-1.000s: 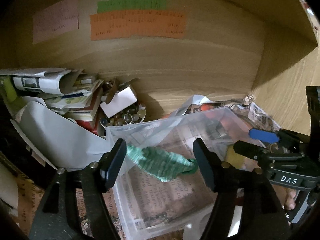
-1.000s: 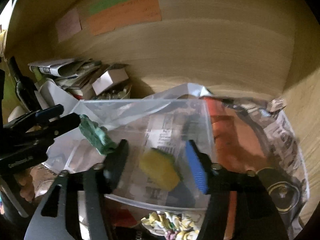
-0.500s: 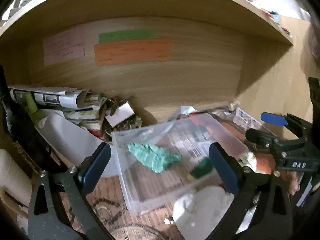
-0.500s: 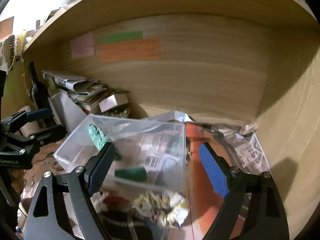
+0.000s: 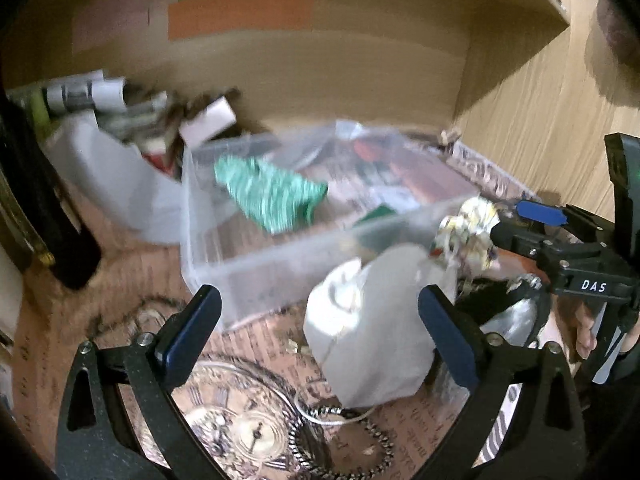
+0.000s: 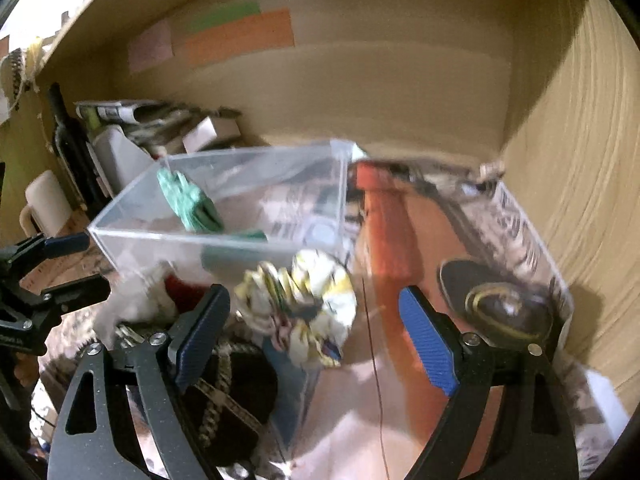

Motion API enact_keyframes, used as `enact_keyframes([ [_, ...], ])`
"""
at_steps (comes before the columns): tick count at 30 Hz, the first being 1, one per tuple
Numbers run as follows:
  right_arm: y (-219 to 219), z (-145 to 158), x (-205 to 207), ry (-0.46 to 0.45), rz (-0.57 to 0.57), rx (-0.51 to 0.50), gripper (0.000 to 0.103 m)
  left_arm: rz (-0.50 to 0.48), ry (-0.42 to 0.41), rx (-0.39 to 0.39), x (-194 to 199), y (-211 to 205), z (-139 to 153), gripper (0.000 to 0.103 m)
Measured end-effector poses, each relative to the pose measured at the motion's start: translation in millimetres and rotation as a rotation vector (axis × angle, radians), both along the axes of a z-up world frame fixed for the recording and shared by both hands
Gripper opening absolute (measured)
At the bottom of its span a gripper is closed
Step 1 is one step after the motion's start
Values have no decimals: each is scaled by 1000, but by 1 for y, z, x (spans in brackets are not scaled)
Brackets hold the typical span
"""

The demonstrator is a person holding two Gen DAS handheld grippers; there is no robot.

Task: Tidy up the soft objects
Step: 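Grasp white cloth bag with left tool while right tool grasps floral scrunchie, then release white bag into clear box with left tool while right tool drops scrunchie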

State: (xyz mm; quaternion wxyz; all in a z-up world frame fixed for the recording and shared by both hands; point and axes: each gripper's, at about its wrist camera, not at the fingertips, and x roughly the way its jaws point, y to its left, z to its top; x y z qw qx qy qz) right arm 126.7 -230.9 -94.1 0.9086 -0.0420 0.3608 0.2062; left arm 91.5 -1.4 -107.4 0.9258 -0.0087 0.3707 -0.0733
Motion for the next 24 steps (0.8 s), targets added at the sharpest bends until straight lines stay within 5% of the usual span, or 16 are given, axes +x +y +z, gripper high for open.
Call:
enact_keyframes([
  [5,-6,-12,6,44,-11,27,85,0,44,-22,5,-2,-20,99],
  [15,-4,-16,17,74,7,51,65,-76,102,-100,16,-7,-34,48],
  [19,0,-18,20,92,30,61,43,-81,80,-85,8,-11,-29,34],
  [24,1,-13,19,86,43,76,21,-75,30,-60,-5,-12,-15,29],
])
